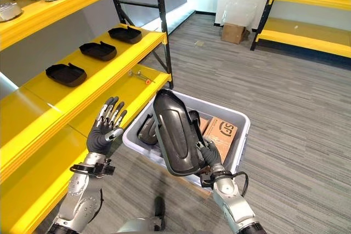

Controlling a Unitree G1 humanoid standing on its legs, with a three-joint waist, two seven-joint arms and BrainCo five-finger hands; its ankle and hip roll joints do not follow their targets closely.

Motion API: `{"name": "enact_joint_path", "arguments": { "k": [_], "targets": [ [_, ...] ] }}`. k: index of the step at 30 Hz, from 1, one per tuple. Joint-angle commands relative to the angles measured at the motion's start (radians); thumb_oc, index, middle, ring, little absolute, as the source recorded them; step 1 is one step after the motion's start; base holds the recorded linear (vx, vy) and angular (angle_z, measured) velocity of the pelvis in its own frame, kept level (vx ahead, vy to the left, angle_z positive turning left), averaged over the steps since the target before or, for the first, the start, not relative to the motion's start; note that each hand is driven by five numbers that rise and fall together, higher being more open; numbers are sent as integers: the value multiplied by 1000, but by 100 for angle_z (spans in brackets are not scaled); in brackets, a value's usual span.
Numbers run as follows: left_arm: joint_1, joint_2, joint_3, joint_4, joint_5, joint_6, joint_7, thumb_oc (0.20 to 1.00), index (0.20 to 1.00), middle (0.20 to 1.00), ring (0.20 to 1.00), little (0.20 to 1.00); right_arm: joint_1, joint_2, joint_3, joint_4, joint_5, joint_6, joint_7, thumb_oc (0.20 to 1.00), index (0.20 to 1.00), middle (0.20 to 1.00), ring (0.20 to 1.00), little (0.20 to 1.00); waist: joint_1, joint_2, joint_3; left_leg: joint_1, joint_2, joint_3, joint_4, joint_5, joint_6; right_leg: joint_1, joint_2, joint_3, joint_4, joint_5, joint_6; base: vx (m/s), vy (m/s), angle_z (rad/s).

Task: Move parts from the plastic box to the shelf.

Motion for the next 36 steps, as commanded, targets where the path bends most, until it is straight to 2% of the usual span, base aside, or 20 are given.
{"name": "enact_joint_path", "arguments": {
  "k": [1, 2, 3, 5, 6, 8, 11, 14, 16, 19, 21, 22, 25, 27, 28, 29, 30, 31, 32, 36],
  "targets": [
    [-44, 22, 46, -34, -18, -33, 22, 1000, 1000, 1000, 1000, 1000, -81, 15, -23, -47, 38, -88, 28, 200, 200, 200, 200, 200, -20, -19, -8, 110, 64, -14, -62, 44, -39, -84, 55, 83, -57, 192, 63, -78, 265, 65],
    [-41, 21, 45, -25, -23, -30, 12, 1000, 1000, 1000, 1000, 1000, -83, 10, -17, -35, 39, -95, 31, 200, 200, 200, 200, 200, -25, -23, -15, 120, 123, -23, -29, 98, -60, -84, 45, 70, -44, 181, 54, -59, 297, 50],
    [-40, 19, 43, -19, -14, -4, -7, 1000, 1000, 1000, 1000, 1000, -84, 4, -16, -30, 41, -97, 41, 200, 200, 200, 200, 200, -25, -22, -19, 134, 137, -41, -21, 103, -66, -88, 37, 70, -35, 173, 52, -63, 356, 53],
    [-38, 18, 39, -14, -1, -1, -11, 1000, 1000, 1000, 1000, 1000, -88, -1, -14, -23, 44, -98, 54, 200, 200, 200, 200, 200, -25, -15, -25, 152, 138, -65, -45, 105, -74, -95, 32, 74, -32, 171, 55, -34, 321, 53],
    [-24, 26, 33, -17, 19, -10, -9, 1000, 1000, 1000, 1000, 1000, -91, -14, -15, -18, 60, -90, 79, 200, 200, 200, 200, 200, -22, 8, -25, 170, 136, -80, -102, 106, -82, -92, 24, 79, -26, 163, 63, -34, 444, 61],
    [-22, 35, 32, -18, 28, -20, -2, 1000, 1000, 1000, 1000, 1000, -89, -18, -21, -24, 71, -81, 88, 200, 200, 200, 200, 200, -27, 24, -23, 179, 132, -49, -138, 102, -86, -79, 10, 64, -28, 161, 73, -47, 454, 38],
    [-18, 53, 44, -15, 41, -26, 34, 1000, 1000, 1000, 1000, 1000, -76, -17, -19, -53, 70, -57, 103, 200, 200, 200, 200, 200, -22, 35, -25, 198, 96, -33, -196, 60, -75, -53, -17, 38, -33, 167, 97, -45, 411, 37],
    [-12, 61, 53, -12, 56, -33, 49, 1000, 1000, 1000, 1000, 1000, -72, -11, -12, -63, 66, -50, 113, 200, 200, 200, 200, 200, -11, 37, -26, 204, 78, -44, -216, 52, -65, -44, -28, 30, -40, 175, 108, -42, 286, 30],
    [15, 76, 76, -23, 87, -48, 61, 1000, 1000, 1000, 1000, 1000, -72, -2, 1, -75, 56, -44, 131, 200, 200, 200, 200, 200, 21, 35, -28, 200, 57, -73, -230, 44, -52, -37, -49, 11, -55, 196, 127, -93, 458, 38],
    [32, 83, 92, -37, 96, -47, 63, 1000, 1000, 1000, 1000, 1000, -84, 11, 11, -77, 65, -33, 128, 200, 200, 200, 200, 200, 46, 31, -24, 192, 35, -85, -230, 32, -36, -32, -70, -15, -74, 223, 149, -86, 264, 28],
    [49, 93, 112, -49, 124, -56, 55, 1000, 1000, 1000, 1000, 1000, -96, 36, 23, -82, 54, -38, 125, 200, 200, 200, 200, 200, 91, 22, -16, 173, -4, -86, -230, 14, -12, -33, -113, -70, -95, 278, 178, -194, 435, 42],
    [49, 94, 114, -50, 126, -54, 55, 1000, 1000, 1000, 1000, 1000, -97, 38, 24, -82, 54, -39, 124, 200, 200, 200, 200, 200, 96, 21, -16, 171, -9, -85, -230, 12, -8, -33, -118, -76, -94, 282, 179, -177, 368, 40],
    [40, 99, 114, -51, 134, -49, 60, 1000, 1000, 1000, 1000, 1000, -109, 56, 33, -75, 50, -44, 120, 200, 200, 200, 200, 200, 121, 15, -16, 159, -43, -82, -230, 0, 17, -47, -149, -107, -70, 313, 188, -92, 244, 31],
    [31, 94, 107, -53, 127, -39, 50, 1000, 1000, 1000, 1000, 1000, -126, 79, 40, -58, 40, -54, 117, 200, 200, 200, 200, 200, 140, 12, -13, 166, -68, -92, -230, -28, 33, -65, -178, -99, 8, 330, 210, -66, 297, 18],
    [28, 93, 104, -52, 128, -38, 47, 1000, 1000, 1000, 1000, 1000, -129, 83, 40, -56, 38, -56, 114, 200, 200, 200, 200, 200, 140, 12, -13, 165, -73, -99, -230, -29, 38, -70, -179, -88, 24, 330, 209, -124, 212, 26],
    [15, 91, 92, -48, 128, -33, 28, 1000, 1000, 1000, 1000, 1000, -136, 89, 42, -55, 38, -57, 90, 200, 200, 200, 200, 200, 128, 14, -12, 148, -82, -120, -230, -11, 56, -86, -153, -45, 54, 317, 184, -99, 160, 69],
    [1, 89, 78, -42, 121, -29, 13, 1000, 1000, 1000, 1000, 1000, -137, 88, 43, -63, 42, -53, 71, 200, 200, 200, 200, 200, 114, 11, -12, 144, -92, -148, -230, -9, 68, -96, -103, 12, 80, 280, 171, -86, 134, 95],
    [-2, 88, 75, -41, 120, -28, 14, 1000, 1000, 1000, 1000, 1000, -137, 88, 43, -65, 42, -52, 72, 200, 200, 200, 200, 200, 111, 10, -12, 144, -94, -152, -230, -9, 70, -98, -94, 21, 84, 274, 169, -10, 133, 135],
    [-11, 84, 57, -42, 125, -28, 19, 1000, 1000, 1000, 1000, 1000, -133, 79, 42, -85, 53, -43, 67, 200, 200, 200, 200, 200, 94, 2, -12, 142, -111, -193, -230, -8, 83, -122, -22, 86, 102, 243, 155, -3, 121, 120],
    [-1, 74, 50, -59, 118, -21, 27, 1000, 1000, 1000, 1000, 1000, -132, 65, 26, -87, 64, -33, 100, 200, 200, 200, 200, 200, 86, -9, -11, 138, -129, -225, -230, -6, 83, -150, 33, 118, 53, 236, 147, -4, 64, 57]
  ]
}}
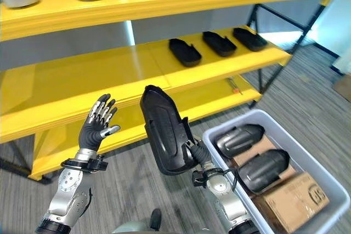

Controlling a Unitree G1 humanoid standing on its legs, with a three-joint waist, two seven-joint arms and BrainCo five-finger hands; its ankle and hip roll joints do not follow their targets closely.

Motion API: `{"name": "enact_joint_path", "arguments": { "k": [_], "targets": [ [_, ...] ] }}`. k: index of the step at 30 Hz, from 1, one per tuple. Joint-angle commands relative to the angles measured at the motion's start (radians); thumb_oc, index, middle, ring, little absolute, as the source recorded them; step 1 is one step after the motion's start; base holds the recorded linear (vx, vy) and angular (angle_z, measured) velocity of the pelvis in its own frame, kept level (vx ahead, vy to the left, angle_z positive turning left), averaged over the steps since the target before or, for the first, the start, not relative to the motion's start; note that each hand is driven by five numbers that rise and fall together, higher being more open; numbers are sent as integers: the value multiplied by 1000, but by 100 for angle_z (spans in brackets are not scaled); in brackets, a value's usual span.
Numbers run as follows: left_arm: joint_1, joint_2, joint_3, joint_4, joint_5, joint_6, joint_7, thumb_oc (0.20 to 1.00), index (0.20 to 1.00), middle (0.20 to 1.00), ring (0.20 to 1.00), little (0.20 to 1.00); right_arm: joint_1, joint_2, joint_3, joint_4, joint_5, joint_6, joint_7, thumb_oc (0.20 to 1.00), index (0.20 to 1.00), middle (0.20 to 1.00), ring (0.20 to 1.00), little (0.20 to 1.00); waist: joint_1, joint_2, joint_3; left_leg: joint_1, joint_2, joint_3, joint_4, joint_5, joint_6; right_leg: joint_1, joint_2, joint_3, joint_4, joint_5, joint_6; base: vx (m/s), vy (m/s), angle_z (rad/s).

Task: Move parts from the plastic box to the shelf.

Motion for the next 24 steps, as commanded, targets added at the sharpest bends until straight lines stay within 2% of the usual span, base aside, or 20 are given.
{"name": "enact_joint_path", "arguments": {
  "k": [1, 3, 6, 10, 12, 17, 24],
  "targets": [
    [-19, -16, -15, -87, -3, -40, -14, 1000, 1000, 1000, 1000, 1000, -71, 0, -24, -72, 36, -62, 12, 200, 200, 200, 200, 200, -13, -15, -18, 42, -6, 113, 5, -84, -26, 20, 49, 4, -182, 201, -8, 10, -8, 12],
    [-15, -31, -37, -77, -83, -23, -41, 1000, 1000, 1000, 1000, 1000, -63, -15, -31, -72, 32, -76, 8, 200, 200, 200, 200, 200, -34, -23, -18, 40, -25, 57, 5, -87, -26, -5, 83, 105, -271, 236, -8, 36, -6, 20],
    [-10, -46, -78, -60, -56, -37, -47, 1000, 1000, 1000, 1000, 1000, -62, -23, -37, -79, 36, -66, 17, 200, 200, 200, 200, 200, -60, -31, -14, 40, -42, 4, 5, -91, -27, -56, 110, 201, -329, 302, 1, 52, -14, 63],
    [-9, -41, -122, -33, -53, -56, -48, 1000, 1000, 1000, 1000, 1000, -61, -31, -46, -80, 70, -62, 27, 200, 200, 200, 200, 200, -86, -39, 5, 54, -47, -60, 5, -100, -22, -126, 119, 301, -357, 379, 26, 64, -81, 22],
    [-11, -36, -138, -27, -62, -54, -59, 1000, 1000, 1000, 1000, 1000, -60, -30, -52, -77, 80, -62, 27, 200, 200, 200, 200, 200, -97, -42, 13, 60, -50, -97, 5, -99, -16, -146, 128, 349, -348, 391, 29, 128, -135, 70],
    [-6, -37, -151, -18, -42, -48, -46, 1000, 1000, 1000, 1000, 1000, -66, -29, -50, -67, 88, -62, 22, 200, 200, 200, 200, 200, -92, -49, 10, 62, -57, -130, 5, -99, -13, -119, 143, 366, -341, 371, 12, 133, -122, 82],
    [25, -39, -142, -31, -26, -8, -49, 1000, 1000, 1000, 1000, 1000, -62, -36, -30, -73, 79, -54, 21, 200, 200, 200, 200, 200, -76, -45, -4, 83, -30, -77, 5, -113, -26, -21, 144, 317, -337, 283, -24, 213, -128, 26]
  ]
}}
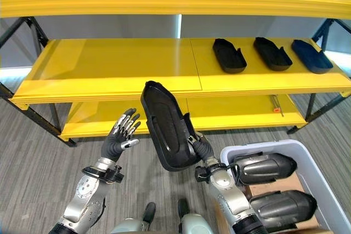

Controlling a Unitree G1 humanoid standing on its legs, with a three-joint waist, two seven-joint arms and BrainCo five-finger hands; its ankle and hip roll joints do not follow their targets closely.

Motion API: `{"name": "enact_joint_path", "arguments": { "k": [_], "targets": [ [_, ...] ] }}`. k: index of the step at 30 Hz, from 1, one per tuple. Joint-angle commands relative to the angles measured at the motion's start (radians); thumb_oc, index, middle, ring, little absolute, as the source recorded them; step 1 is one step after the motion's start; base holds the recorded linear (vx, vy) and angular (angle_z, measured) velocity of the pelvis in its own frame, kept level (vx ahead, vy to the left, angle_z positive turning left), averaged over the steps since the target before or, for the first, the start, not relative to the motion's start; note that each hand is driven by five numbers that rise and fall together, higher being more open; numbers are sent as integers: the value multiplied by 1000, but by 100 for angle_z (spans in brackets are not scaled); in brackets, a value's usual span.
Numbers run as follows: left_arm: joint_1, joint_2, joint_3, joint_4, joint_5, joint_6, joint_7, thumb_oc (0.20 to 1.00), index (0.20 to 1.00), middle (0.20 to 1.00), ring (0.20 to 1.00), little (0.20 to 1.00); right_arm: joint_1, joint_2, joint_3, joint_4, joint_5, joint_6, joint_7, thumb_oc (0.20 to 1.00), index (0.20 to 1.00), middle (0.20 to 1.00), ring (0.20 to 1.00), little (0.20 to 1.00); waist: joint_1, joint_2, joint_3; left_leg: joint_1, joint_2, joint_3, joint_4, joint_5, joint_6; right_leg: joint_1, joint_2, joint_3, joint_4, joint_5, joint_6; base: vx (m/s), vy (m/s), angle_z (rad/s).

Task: Move parts from the plastic box to the shelf.

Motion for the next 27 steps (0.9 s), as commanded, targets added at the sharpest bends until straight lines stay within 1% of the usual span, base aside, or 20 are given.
{"name": "enact_joint_path", "arguments": {
  "k": [1, 3, 6, 9, 10, 11, 12, 13, 14, 15, 16, 17, 18, 20, 21, 22, 23, 24, 26, 27],
  "targets": [
    [10, 0, 34, -77, 8, -14, -15, 1000, 1000, 1000, 1000, 1000, -51, 4, -11, -96, 36, -60, 11, 200, 200, 200, 200, 200, 3, -18, -40, 100, -65, 129, -25, -55, 46, 29, -20, -16, -59, 114, 26, 246, -164, 1],
    [16, 5, 33, -96, 0, -3, -23, 1000, 1000, 1000, 1000, 1000, -45, -4, -13, -92, 34, -74, 11, 200, 200, 200, 200, 200, 6, -16, -36, 114, -49, 157, -8, -59, 40, 47, -21, -54, -38, 85, 13, 247, -198, -6],
    [12, 7, 28, -102, 5, 0, -17, 1000, 1000, 1000, 1000, 1000, -47, -9, -14, -88, 36, -79, 9, 200, 200, 200, 200, 200, 7, -18, -29, 100, -48, 167, 44, -77, 39, 51, -24, -75, -17, 70, 2, 138, -142, 0],
    [-2, 10, 23, -109, 16, 0, 1, 1000, 1000, 1000, 1000, 1000, -57, -14, -3, -71, 39, -100, 7, 200, 200, 200, 200, 200, 9, -23, -20, 72, -54, 178, 136, -111, 39, 56, -27, -96, 13, 49, -15, 148, -165, 27],
    [-14, 7, 21, -102, -1, 1, 14, 1000, 1000, 1000, 1000, 1000, -63, -13, 1, -60, 28, -111, 6, 200, 200, 200, 200, 200, 8, -23, -18, 51, -66, 187, 205, -136, 39, 63, -29, -103, 26, 35, -26, 224, -225, 43],
    [-22, 4, 23, -97, 6, 2, 22, 1000, 1000, 1000, 1000, 1000, -66, -13, 4, -54, 32, -112, 6, 200, 200, 200, 200, 200, 8, -19, -19, 28, -74, 196, 269, -128, 34, 70, -25, -106, 28, 24, -35, 214, -223, 37],
    [-34, 2, 18, -87, 13, -1, 23, 1000, 1000, 1000, 1000, 1000, -66, -16, 7, -46, 38, -119, 5, 200, 200, 200, 200, 200, 4, -17, -19, -3, -80, 221, 358, -110, 24, 76, -26, -114, 29, 15, -46, 115, -132, 33],
    [-37, 2, 17, -84, 14, -3, 22, 1000, 1000, 1000, 1000, 1000, -66, -17, 7, -44, 39, -122, 6, 200, 200, 200, 200, 200, 2, -16, -20, -13, -78, 229, 379, -108, 22, 76, -26, -118, 29, 12, -49, 75, -141, 24],
    [-50, 0, 10, -75, 18, -8, 14, 1000, 1000, 1000, 1000, 1000, -56, -22, 2, -42, 37, -134, 9, 200, 200, 200, 200, 200, -12, -14, -19, -77, -56, 304, 532, -59, -5, 76, -36, -149, 36, 4, -67, 57, -157, 15],
    [-63, 0, 3, -68, 23, -13, -3, 1000, 1000, 1000, 1000, 1000, -45, -21, -5, -42, 27, -146, 11, 200, 200, 200, 200, 200, -24, -14, -12, -161, -24, 338, 665, -5, -26, 81, -40, -168, 44, 2, -83, 61, -156, 32],
    [-68, -2, 2, -67, 26, -12, -5, 1000, 1000, 1000, 1000, 1000, -45, -20, -6, -40, 25, -148, 12, 200, 200, 200, 200, 200, -25, -12, -10, -177, -18, 336, 678, 0, -27, 82, -38, -166, 48, 1, -85, 64, -97, 91],
    [-73, -4, 3, -61, 32, -13, -9, 1000, 1000, 1000, 1000, 1000, -44, -19, -7, -37, 26, -149, 11, 200, 200, 200, 200, 200, -27, -10, -7, -194, 0, 340, 685, 14, -31, 86, -36, -163, 51, -2, -88, 154, 12, 98],
    [-81, -4, 11, -56, 34, -9, -12, 1000, 1000, 1000, 1000, 1000, -42, -16, -15, -38, 26, -137, 8, 200, 200, 200, 200, 200, -38, -1, -8, -179, 72, 372, 590, 63, -55, 104, -34, -168, 51, -16, -87, 197, 65, 46],
    [-83, 5, 16, -56, 84, -27, 17, 1000, 1000, 1000, 1000, 1000, -40, -21, -24, -47, 31, -121, 6, 200, 200, 200, 200, 200, -49, 12, -17, -138, 134, 401, 430, 102, -75, 117, -36, -181, 46, -31, -81, 249, 213, -40],
    [-81, 22, 25, -60, 74, -46, 49, 1000, 1000, 1000, 1000, 1000, -28, -40, -39, -68, 34, -110, 18, 200, 200, 200, 200, 200, -59, 25, -24, -86, 183, 419, 209, 141, -92, 143, -47, -196, 33, -47, -68, 291, 347, -39],
    [-78, 25, 34, -62, 55, -49, 58, 1000, 1000, 1000, 1000, 1000, -18, -50, -44, -81, 28, -109, 23, 200, 200, 200, 200, 200, -58, 30, -29, -81, 196, 419, 109, 172, -105, 160, -54, -205, 18, -50, -61, 301, 385, 6],
    [-78, 25, 45, -57, 55, -61, 72, 1000, 1000, 1000, 1000, 1000, -5, -56, -45, -92, 16, -110, 21, 200, 200, 200, 200, 200, -57, 25, -30, -98, 217, 420, 60, 209, -116, 176, -67, -213, 5, -48, -58, 208, 276, 49],
    [-78, 28, 55, -55, 61, -66, 80, 1000, 1000, 1000, 1000, 1000, 3, -60, -46, -97, 12, -114, 21, 200, 200, 200, 200, 200, -57, 21, -28, -111, 226, 418, 46, 226, -122, 185, -77, -218, 1, -47, -56, 214, 288, 56],
    [-62, 29, 82, -46, 84, -84, 77, 1000, 1000, 1000, 1000, 1000, 12, -78, -41, -93, 23, -121, 13, 200, 200, 200, 200, 200, -41, 12, -28, -138, 243, 376, -5, 222, -130, 204, -101, -218, 16, -64, -48, 248, 389, 14],
    [-56, 27, 94, -50, 96, -80, 84, 1000, 1000, 1000, 1000, 1000, 9, -83, -36, -93, 25, -115, 13, 200, 200, 200, 200, 200, -37, 18, -32, -128, 245, 352, -14, 211, -132, 200, -105, -210, 33, -76, -46, 239, 447, -11]
  ]
}}
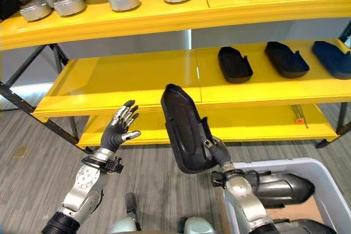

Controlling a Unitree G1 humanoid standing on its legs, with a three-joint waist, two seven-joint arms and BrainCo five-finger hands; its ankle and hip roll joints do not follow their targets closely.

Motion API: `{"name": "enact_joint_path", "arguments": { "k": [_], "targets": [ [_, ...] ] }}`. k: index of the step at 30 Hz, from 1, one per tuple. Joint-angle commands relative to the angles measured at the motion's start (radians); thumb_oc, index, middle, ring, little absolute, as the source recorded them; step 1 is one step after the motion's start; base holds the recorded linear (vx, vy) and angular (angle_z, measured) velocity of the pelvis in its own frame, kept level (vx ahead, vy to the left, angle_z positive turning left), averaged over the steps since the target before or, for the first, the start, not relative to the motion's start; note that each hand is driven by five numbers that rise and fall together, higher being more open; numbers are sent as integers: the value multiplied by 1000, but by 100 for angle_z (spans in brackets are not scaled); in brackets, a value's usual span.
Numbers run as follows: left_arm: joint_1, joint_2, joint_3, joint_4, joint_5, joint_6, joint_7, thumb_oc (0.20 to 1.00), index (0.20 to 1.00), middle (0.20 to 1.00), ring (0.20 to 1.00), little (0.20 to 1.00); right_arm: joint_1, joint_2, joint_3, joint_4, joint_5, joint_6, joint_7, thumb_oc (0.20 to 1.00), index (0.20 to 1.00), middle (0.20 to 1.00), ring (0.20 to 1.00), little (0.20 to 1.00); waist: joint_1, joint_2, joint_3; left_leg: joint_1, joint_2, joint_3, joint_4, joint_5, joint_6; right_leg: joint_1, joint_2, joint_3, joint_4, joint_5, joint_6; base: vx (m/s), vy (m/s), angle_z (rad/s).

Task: Move parts from the plastic box to the shelf.

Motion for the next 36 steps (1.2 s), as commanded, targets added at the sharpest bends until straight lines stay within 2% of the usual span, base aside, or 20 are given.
{"name": "enact_joint_path", "arguments": {
  "k": [1, 3, 4, 6, 9, 12, 18, 21, 23, 25, 26, 28, 29, 32, 33, 34, 35, 36],
  "targets": [
    [33, -1, 58, -88, 42, -78, 16, 1000, 1000, 1000, 1000, 1000, -71, 23, 26, -94, 26, -63, 14, 200, 200, 200, 200, 200, 30, 6, -26, 30, -27, -15, 29, 131, -17, 87, -99, 65, -70, 74, -12, 202, 417, -43],
    [35, -3, 67, -82, 27, -68, 9, 1000, 1000, 1000, 1000, 1000, -62, 16, 17, -103, 35, -54, 18, 200, 200, 200, 200, 200, 19, 22, -30, 64, -34, 11, 35, 115, -17, 83, -98, 58, -53, 64, -9, 171, 350, -50],
    [34, 0, 70, -79, 29, -57, 1, 1000, 1000, 1000, 1000, 1000, -48, 8, 4, -119, 48, -47, 27, 200, 200, 200, 200, 200, 12, 26, -37, 95, -51, 25, 31, 86, -11, 82, -103, 53, -55, 71, 0, 160, 302, -22],
    [32, 1, 71, -78, 34, -55, -5, 1000, 1000, 1000, 1000, 1000, -41, 7, -4, -129, 48, -44, 32, 200, 200, 200, 200, 200, 10, 26, -40, 110, -59, 28, 28, 70, -8, 81, -108, 51, -58, 77, 6, 118, 220, -16],
    [8, 11, 54, -82, 69, -45, -17, 1000, 1000, 1000, 1000, 1000, -33, 13, -33, -153, 50, -22, 44, 200, 200, 200, 200, 200, 2, 14, -53, 165, -106, 50, 17, 8, 16, 70, -141, 37, -89, 119, 44, 146, 284, 13],
    [-10, 18, 32, -87, 80, -35, -13, 1000, 1000, 1000, 1000, 1000, -45, 32, -35, -155, 56, -26, 25, 200, 200, 200, 200, 200, 14, 0, -61, 167, -141, 64, 16, -20, 43, 69, -155, 20, -99, 128, 64, 75, 182, 25],
    [-9, 21, 18, -94, 85, -26, -38, 1000, 1000, 1000, 1000, 1000, -76, 64, -28, -163, 65, -35, 0, 200, 200, 200, 200, 200, 45, -15, -58, 166, -177, 89, 14, -40, 84, 56, -162, -14, -47, 114, 75, 43, 157, 6],
    [-6, 20, 4, -98, 93, -22, -57, 1000, 1000, 1000, 1000, 1000, -114, 84, -24, -155, 53, -50, -22, 200, 200, 200, 200, 200, 69, -25, -48, 164, -204, 109, 14, -56, 120, 25, -176, -45, 61, 138, 84, 7, 180, -15],
    [-10, 18, -2, -98, 89, -17, -64, 1000, 1000, 1000, 1000, 1000, -122, 92, -20, -152, 47, -54, -35, 200, 200, 200, 200, 200, 74, -26, -46, 163, -211, 116, 14, -62, 131, 9, -178, -51, 107, 146, 85, 1, 150, -19],
    [-12, 13, -13, -95, 79, -2, -81, 1000, 1000, 1000, 1000, 1000, -137, 107, -23, -133, 43, -62, -44, 200, 200, 200, 200, 200, 85, -27, -41, 165, -226, 134, 14, -75, 153, -28, -179, -80, 234, 170, 86, 38, 213, -22],
    [-6, 11, -20, -96, 87, 9, -90, 1000, 1000, 1000, 1000, 1000, -144, 114, -20, -126, 38, -62, -45, 200, 200, 200, 200, 200, 91, -31, -35, 186, -237, 143, 14, -95, 156, -53, -193, -104, 316, 169, 100, 67, 227, -30],
    [0, 8, -31, -95, 98, 11, -86, 1000, 1000, 1000, 1000, 1000, -156, 118, -18, -114, 39, -62, -39, 200, 200, 200, 200, 200, 93, -27, -24, 203, -236, 155, 14, -104, 159, -99, -206, -123, 397, 196, 106, 6, 120, -40],
    [-1, 8, -34, -95, 100, 13, -85, 1000, 1000, 1000, 1000, 1000, -162, 118, -19, -107, 41, -64, -35, 200, 200, 200, 200, 200, 93, -23, -18, 202, -230, 165, 14, -98, 165, -130, -203, -129, 415, 214, 94, -28, 52, -46],
    [-8, 8, -48, -95, 103, 21, -85, 1000, 1000, 1000, 1000, 1000, -174, 110, -33, -88, 53, -61, -29, 200, 200, 200, 200, 200, 69, -26, -9, 222, -232, 144, 14, -111, 156, -166, -159, -90, 319, 224, 89, 50, -63, -23],
    [-10, 10, -50, -93, 96, 29, -87, 1000, 1000, 1000, 1000, 1000, -175, 108, -46, -83, 56, -61, -24, 200, 200, 200, 200, 200, 58, -31, -7, 233, -230, 131, 14, -118, 146, -172, -158, -71, 195, 248, 90, 126, -211, 6],
    [-11, 12, -53, -86, 98, 25, -91, 1000, 1000, 1000, 1000, 1000, -174, 110, -55, -84, 59, -60, -24, 200, 200, 200, 200, 200, 53, -37, -6, 241, -228, 125, 14, -124, 136, -164, -178, -64, 66, 282, 97, 146, -269, 11],
    [-10, 14, -53, -83, 100, 22, -94, 1000, 1000, 1000, 1000, 1000, -175, 111, -59, -86, 61, -59, -26, 200, 200, 200, 200, 200, 52, -44, -5, 245, -228, 126, 14, -131, 131, -166, -198, -61, 0, 316, 108, 149, -286, 13],
    [-8, 18, -56, -82, 106, 18, -96, 1000, 1000, 1000, 1000, 1000, -178, 115, -63, -86, 64, -54, -29, 200, 200, 200, 200, 200, 50, -52, -1, 257, -228, 127, 14, -145, 128, -170, -225, -48, -60, 389, 132, 95, -187, 12]
  ]
}}
